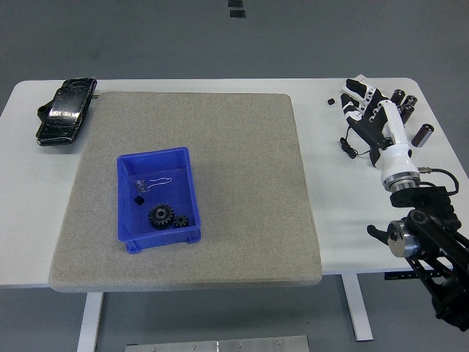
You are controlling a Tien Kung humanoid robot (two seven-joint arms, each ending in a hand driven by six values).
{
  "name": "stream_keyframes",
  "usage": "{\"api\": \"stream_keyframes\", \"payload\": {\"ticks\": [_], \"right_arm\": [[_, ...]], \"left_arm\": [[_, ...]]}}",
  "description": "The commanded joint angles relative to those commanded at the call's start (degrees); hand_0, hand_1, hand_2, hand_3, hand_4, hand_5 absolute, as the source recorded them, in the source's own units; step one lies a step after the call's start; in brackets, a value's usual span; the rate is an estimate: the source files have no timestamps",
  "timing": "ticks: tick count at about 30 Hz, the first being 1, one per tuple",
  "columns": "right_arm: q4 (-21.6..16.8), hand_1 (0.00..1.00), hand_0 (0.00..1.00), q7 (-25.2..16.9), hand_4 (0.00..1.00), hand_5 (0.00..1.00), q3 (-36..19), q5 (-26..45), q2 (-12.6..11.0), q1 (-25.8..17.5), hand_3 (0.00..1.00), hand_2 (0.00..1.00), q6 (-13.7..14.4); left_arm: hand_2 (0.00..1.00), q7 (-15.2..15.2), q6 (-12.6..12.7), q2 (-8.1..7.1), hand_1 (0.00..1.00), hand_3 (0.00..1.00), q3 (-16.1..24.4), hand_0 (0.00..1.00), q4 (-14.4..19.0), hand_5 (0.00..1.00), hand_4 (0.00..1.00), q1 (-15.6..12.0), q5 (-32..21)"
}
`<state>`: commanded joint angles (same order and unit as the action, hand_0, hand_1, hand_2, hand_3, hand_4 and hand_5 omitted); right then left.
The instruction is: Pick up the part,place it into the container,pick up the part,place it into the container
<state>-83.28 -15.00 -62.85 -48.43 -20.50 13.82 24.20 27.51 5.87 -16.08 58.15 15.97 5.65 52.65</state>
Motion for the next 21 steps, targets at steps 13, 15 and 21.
{"api": "stream_keyframes", "payload": {"ticks": [13, 15, 21], "right_arm": [[-1.6, 0.734, 0.754, -0.1, 0.673, 0.357, -2.6, 0.5, 0.6, -1.0, 0.706, 0.750, -1.9], [-1.6, 0.734, 0.754, -0.1, 0.673, 0.357, -2.8, 0.6, 0.7, -1.3, 0.706, 0.750, -2.1], [-1.5, 0.733, 0.755, -0.4, 0.668, 0.351, -3.2, 0.9, 0.9, -2.3, 0.705, 0.750, -2.4]], "left_arm": [[0.647, -0.1, -0.1, -0.75, 0.671, 0.588, 0.2, 0.719, -0.1, 0.371, 0.696, -0.3, 0.4], [0.647, -0.2, 0.1, -0.53, 0.671, 0.588, -0.1, 0.719, -0.1, 0.371, 0.696, -0.5, -0.2], [0.646, -0.3, 0.3, 0.19, 0.671, 0.587, -0.6, 0.718, -0.1, 0.371, 0.694, -0.8, -1.3]]}}
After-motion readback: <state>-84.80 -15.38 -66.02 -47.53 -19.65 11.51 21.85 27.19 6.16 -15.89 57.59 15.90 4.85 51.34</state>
